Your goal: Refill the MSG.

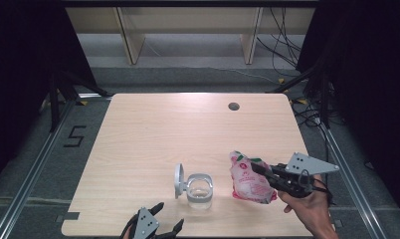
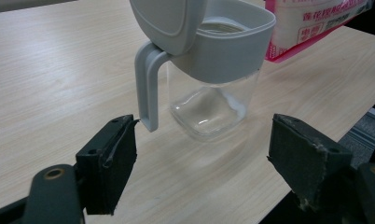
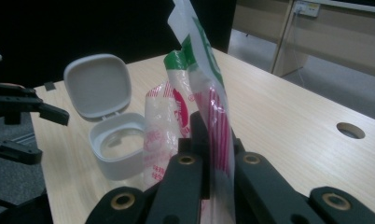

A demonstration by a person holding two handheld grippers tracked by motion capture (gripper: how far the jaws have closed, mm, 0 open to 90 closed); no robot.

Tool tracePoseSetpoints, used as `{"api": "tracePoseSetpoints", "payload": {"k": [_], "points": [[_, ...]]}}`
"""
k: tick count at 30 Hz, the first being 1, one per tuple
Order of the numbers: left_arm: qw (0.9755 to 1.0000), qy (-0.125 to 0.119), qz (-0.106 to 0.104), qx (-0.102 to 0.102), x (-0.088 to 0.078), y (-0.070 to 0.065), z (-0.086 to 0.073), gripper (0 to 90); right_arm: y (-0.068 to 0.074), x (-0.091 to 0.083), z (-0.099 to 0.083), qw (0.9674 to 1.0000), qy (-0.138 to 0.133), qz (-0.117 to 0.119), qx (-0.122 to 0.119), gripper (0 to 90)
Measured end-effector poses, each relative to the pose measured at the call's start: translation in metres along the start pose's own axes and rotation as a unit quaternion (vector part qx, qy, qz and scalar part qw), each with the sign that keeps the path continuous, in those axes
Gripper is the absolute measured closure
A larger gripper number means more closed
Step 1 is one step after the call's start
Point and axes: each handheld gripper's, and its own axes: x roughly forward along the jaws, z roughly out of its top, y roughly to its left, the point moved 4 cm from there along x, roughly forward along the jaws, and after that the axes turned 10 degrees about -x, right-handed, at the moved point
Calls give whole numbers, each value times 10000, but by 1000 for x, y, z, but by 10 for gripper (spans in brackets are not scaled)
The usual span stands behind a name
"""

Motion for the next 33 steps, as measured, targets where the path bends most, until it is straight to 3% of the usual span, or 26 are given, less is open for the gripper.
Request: {"api": "tracePoseSetpoints", "payload": {"k": [3, 4, 5, 7, 8, 9, 11, 13, 16, 19, 20, 21, 22, 23, 24, 25, 30, 31, 33], "points": [[10000, 48, -49, -1, 3, -4, -1, 225, 2, -6, 8, 9998, -121, 89, 129, 900], [9999, 74, -65, 105, 3, -5, -1, 225, 0, -6, 11, 9997, -218, 89, -6, 900], [9996, 86, -138, 238, 5, -7, 0, 225, 4, -9, 15, 9996, -180, 140, 137, 900], [9996, 55, -156, 221, 7, -9, -1, 226, 4, -10, 18, 9997, -187, 127, 92, 900], [9995, 78, -201, 225, 8, -12, -1, 226, 4, -11, 21, 9998, -184, 115, -54, 900], [9997, 71, -173, 143, 10, -15, -2, 227, 7, -12, 23, 9997, -135, 216, 19, 900], [9989, 126, -306, 333, 17, -21, -3, 228, 12, -13, 27, 9995, -96, 305, 15, 900], [9990, 137, -348, 242, 21, -26, -5, 228, 12, -13, 28, 9991, -90, 411, -14, 900], [9985, 184, -442, 268, 25, -31, -6, 229, 17, -16, 33, 9985, -125, 527, 28, 900], [9980, 173, -510, 343, 27, -36, -4, 231, 21, -17, 38, 9973, -397, 606, 131, 900], [9983, 144, -469, 306, 27, -37, -4, 231, 21, -18, 39, 9964, -421, 737, 52, 900], [9984, 141, -440, 320, 27, -38, -4, 233, 23, -18, 40, 9968, -444, 641, 165, 900], [9977, 111, -484, 464, 27, -37, -3, 234, 23, -18, 41, 9963, -451, 726, 76, 900], [9982, 44, -511, 308, 28, -39, -3, 236, 25, -19, 42, 9961, -419, 773, 121, 900], [9974, 39, -542, 473, 28, -38, -1, 238, 25, -19, 44, 9960, -459, 759, 87, 900], [9984, -24, -497, 286, 28, -40, -2, 239, 26, -19, 45, 9964, -431, 728, 65, 900], [9974, -138, -610, 346, 34, -46, 0, 273, 28, -20, 48, 9965, -457, 702, 45, 900], [9976, -152, -575, 345, 35, -48, 0, 298, 27, -21, 49, 9960, -437, 775, 43, 900], [9965, -228, -650, 478, 39, -50, 2, 378, 27, -23, 49, 9969, -419, 672, 44, 900]]}}
